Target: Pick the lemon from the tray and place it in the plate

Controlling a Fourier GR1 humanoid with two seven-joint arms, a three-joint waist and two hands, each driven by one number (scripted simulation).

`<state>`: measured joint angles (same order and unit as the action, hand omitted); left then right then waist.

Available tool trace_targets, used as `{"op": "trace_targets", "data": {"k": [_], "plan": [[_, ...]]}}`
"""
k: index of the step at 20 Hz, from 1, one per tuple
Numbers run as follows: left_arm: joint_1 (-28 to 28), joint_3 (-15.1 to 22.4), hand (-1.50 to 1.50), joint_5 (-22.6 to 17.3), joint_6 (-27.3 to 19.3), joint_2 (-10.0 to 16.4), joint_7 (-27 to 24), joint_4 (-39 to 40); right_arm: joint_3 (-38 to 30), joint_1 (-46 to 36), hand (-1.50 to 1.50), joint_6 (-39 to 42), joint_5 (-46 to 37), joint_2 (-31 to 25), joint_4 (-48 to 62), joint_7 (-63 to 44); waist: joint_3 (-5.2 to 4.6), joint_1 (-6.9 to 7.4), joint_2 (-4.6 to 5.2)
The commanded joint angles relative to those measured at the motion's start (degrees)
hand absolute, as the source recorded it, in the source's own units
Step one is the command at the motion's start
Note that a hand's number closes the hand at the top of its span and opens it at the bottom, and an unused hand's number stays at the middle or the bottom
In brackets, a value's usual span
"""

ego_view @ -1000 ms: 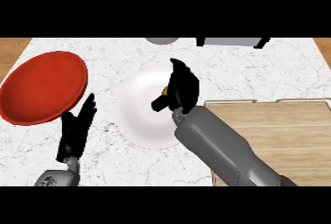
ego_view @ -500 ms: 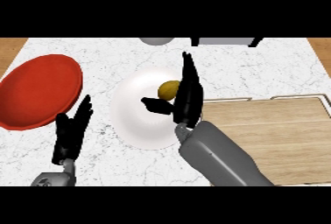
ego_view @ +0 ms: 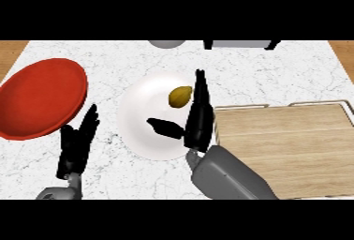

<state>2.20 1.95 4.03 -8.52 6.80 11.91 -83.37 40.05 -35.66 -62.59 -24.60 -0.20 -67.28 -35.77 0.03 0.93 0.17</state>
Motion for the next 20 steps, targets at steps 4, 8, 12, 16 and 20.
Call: {"op": "trace_targets", "data": {"k": [4, 8, 12, 16, 20], "plan": [[3.4, -2.6, 0.0, -1.2, 2.0, 0.8, 0.4, 2.8, 3.8, -1.9, -1.5, -5.4, 6.3, 0.2, 4.8, 2.7, -0.03, -0.26, -0.07], [2.7, -2.4, 0.0, -0.2, 1.3, 0.5, 0.1, 2.8, 6.2, -3.1, -1.5, -9.6, 6.7, 0.2, 8.6, 0.2, -0.04, -0.13, -0.07], [-4.0, 1.2, 0.0, 1.9, 0.1, -1.5, 0.3, -3.2, 9.7, -4.0, -1.5, -11.4, 2.9, 0.2, 9.4, -7.1, -0.05, -0.07, -0.31], [1.0, 0.1, 0.0, 1.3, 0.3, -1.9, 2.1, -1.0, 8.0, -3.6, -1.5, -11.3, 3.7, 0.2, 11.6, -5.4, -0.04, -0.23, -0.15], [1.0, -1.4, 0.0, 1.7, -0.5, -1.9, -0.1, 1.6, 4.6, -1.2, -1.5, -8.8, 1.3, 0.2, 12.4, -4.4, -0.04, -0.6, -0.17]]}}
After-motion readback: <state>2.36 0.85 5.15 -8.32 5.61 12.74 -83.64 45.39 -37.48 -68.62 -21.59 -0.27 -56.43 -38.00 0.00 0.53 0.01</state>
